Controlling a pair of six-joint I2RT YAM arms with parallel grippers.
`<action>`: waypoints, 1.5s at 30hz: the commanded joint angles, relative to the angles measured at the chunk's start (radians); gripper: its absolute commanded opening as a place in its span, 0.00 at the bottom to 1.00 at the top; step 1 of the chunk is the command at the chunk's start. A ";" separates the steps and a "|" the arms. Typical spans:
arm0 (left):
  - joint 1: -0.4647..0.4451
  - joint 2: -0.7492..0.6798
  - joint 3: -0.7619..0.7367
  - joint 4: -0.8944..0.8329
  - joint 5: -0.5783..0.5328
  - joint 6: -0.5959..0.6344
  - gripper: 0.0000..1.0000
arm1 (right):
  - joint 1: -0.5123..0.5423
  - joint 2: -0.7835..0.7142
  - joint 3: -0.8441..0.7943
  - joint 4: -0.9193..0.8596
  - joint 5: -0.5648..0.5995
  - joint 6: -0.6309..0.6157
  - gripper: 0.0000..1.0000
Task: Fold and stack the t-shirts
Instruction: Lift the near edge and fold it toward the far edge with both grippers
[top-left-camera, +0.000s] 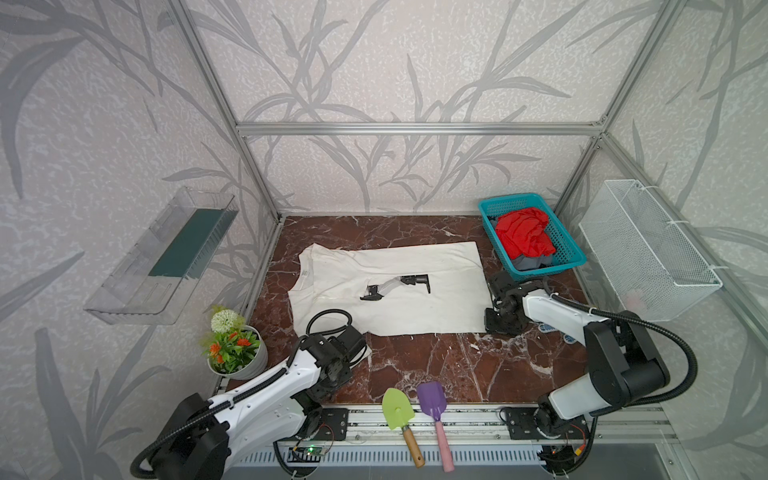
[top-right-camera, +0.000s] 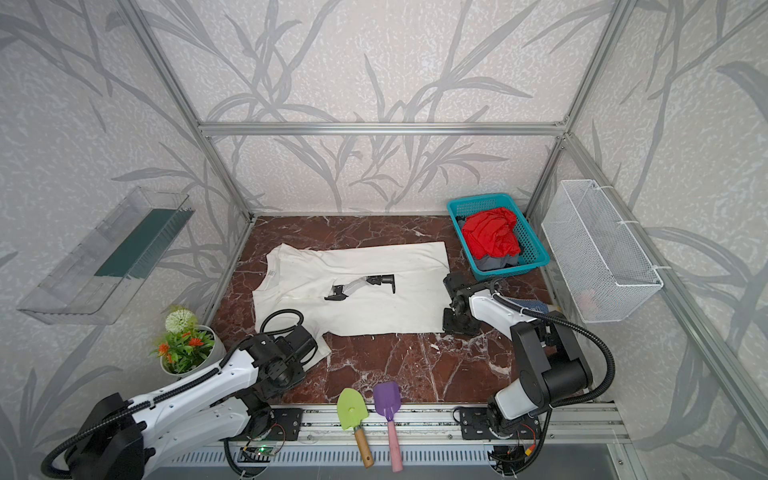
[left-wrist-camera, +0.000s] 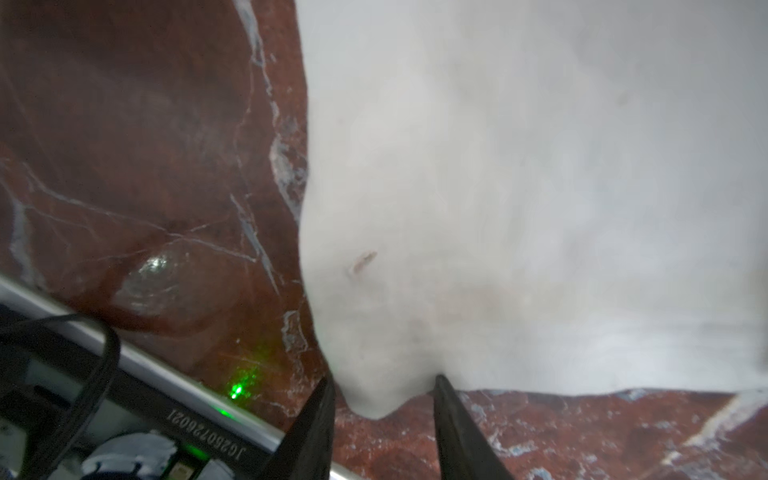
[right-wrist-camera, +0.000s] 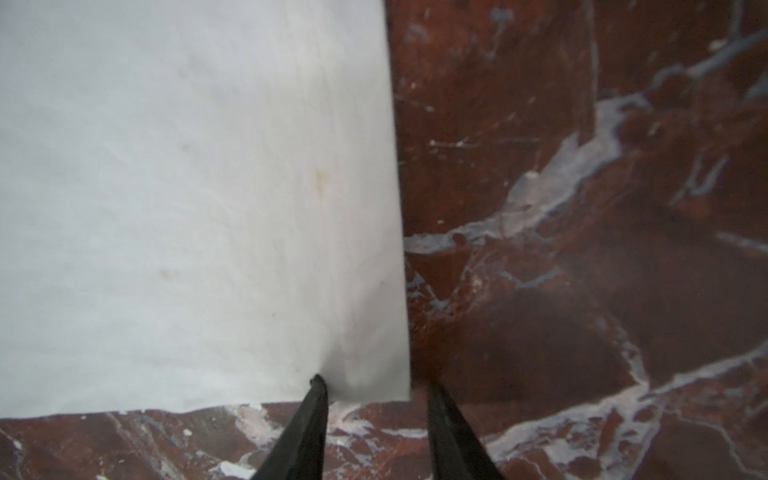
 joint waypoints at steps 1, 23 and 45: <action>-0.023 0.013 -0.065 0.049 -0.047 -0.124 0.41 | -0.015 -0.002 0.008 -0.015 -0.005 -0.005 0.41; -0.033 -0.178 0.034 -0.134 -0.168 -0.106 0.00 | -0.059 0.037 -0.012 0.046 -0.036 0.009 0.33; -0.032 -0.288 0.296 -0.363 -0.308 -0.071 0.00 | -0.059 -0.233 -0.002 -0.152 -0.044 0.036 0.00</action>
